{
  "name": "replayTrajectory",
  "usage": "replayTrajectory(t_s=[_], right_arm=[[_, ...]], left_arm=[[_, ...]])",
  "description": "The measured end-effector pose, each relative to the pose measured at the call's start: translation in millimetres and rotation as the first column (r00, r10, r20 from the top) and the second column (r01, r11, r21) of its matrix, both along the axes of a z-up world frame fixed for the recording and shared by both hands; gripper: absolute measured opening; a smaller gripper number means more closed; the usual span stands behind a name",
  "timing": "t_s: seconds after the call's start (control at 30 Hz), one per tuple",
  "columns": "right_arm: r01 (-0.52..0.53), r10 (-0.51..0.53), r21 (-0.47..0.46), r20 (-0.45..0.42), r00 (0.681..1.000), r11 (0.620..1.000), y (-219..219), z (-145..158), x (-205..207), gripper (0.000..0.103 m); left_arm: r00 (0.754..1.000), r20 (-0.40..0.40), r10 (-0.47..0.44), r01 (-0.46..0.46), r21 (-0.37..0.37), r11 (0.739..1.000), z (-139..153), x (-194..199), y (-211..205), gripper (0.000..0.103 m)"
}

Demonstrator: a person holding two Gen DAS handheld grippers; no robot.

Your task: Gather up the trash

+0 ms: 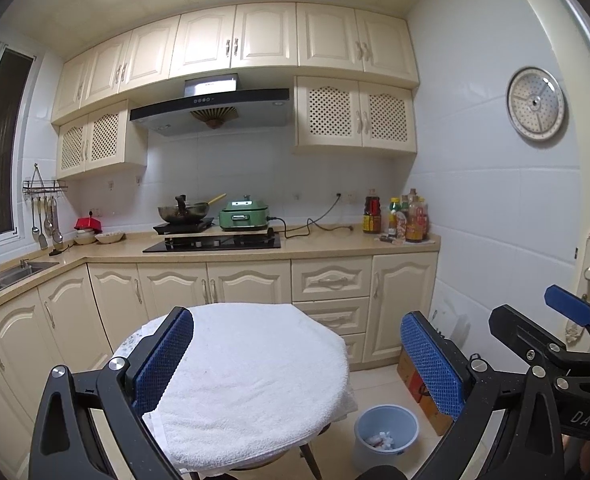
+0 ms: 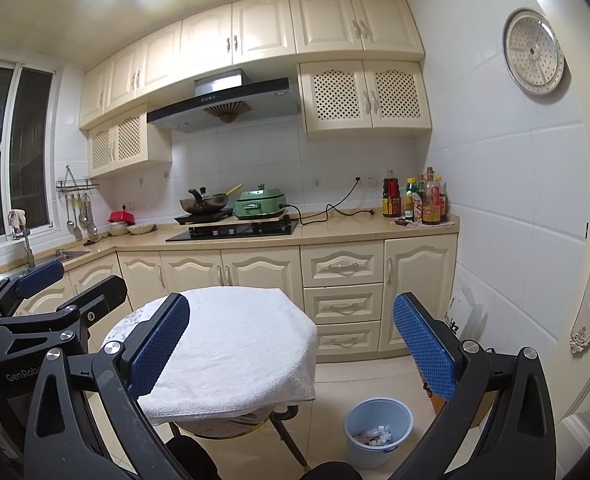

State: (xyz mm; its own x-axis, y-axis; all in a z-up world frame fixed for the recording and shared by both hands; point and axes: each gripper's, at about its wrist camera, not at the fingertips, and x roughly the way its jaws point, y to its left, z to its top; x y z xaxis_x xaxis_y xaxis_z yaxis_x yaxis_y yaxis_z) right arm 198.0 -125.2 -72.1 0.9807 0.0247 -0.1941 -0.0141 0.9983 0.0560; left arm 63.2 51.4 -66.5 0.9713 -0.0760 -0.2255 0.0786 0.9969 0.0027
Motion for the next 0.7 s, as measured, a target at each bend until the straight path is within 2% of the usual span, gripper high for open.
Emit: replayTrajectory(t_s=[0.7], right_arm=[[-0.005,0.005,0.001,-0.004,1.0,1.0,4.0,-2.4,-0.1,0.103]], left_arm=[[1.0,0.011,0.011,-0.011,0.006,1.0,-9.0,7.0,-0.3,0.102]])
